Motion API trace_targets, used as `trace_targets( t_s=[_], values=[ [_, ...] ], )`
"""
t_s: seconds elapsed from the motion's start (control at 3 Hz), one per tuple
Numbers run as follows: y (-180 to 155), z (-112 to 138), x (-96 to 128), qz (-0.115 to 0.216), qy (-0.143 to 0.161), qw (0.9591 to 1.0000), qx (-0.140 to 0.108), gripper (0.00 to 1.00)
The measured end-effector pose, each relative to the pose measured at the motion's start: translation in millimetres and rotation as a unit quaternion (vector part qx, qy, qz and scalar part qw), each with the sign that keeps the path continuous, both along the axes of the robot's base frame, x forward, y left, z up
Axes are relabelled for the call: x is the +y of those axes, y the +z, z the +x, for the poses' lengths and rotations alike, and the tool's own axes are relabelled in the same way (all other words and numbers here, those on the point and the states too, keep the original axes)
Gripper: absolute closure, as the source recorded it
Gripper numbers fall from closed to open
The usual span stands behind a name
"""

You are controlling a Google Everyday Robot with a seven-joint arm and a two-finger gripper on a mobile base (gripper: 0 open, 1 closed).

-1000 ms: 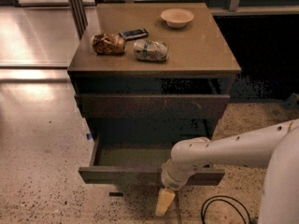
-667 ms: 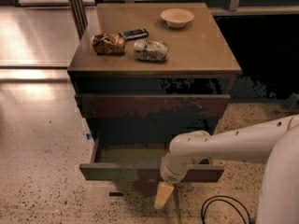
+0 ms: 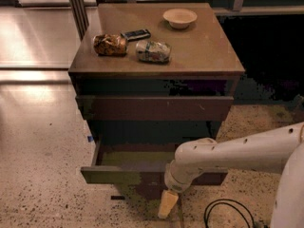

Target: Close middle drawer

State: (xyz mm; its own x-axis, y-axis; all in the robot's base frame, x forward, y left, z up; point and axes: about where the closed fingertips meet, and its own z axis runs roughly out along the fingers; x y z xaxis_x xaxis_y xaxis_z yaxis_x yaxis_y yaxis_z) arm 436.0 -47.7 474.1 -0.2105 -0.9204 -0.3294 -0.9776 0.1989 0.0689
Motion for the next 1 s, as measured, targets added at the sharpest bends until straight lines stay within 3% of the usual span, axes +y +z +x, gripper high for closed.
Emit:
trace_targets(
  t_s=[0.33,1.0],
  values=[
    [-16.2,-26.6,6.1,0.011,0.0,0.9999,0.004,0.0],
    [-63.3,-36.9,31.9,0.021,0.023,0.9994,0.017,0.0]
  ],
)
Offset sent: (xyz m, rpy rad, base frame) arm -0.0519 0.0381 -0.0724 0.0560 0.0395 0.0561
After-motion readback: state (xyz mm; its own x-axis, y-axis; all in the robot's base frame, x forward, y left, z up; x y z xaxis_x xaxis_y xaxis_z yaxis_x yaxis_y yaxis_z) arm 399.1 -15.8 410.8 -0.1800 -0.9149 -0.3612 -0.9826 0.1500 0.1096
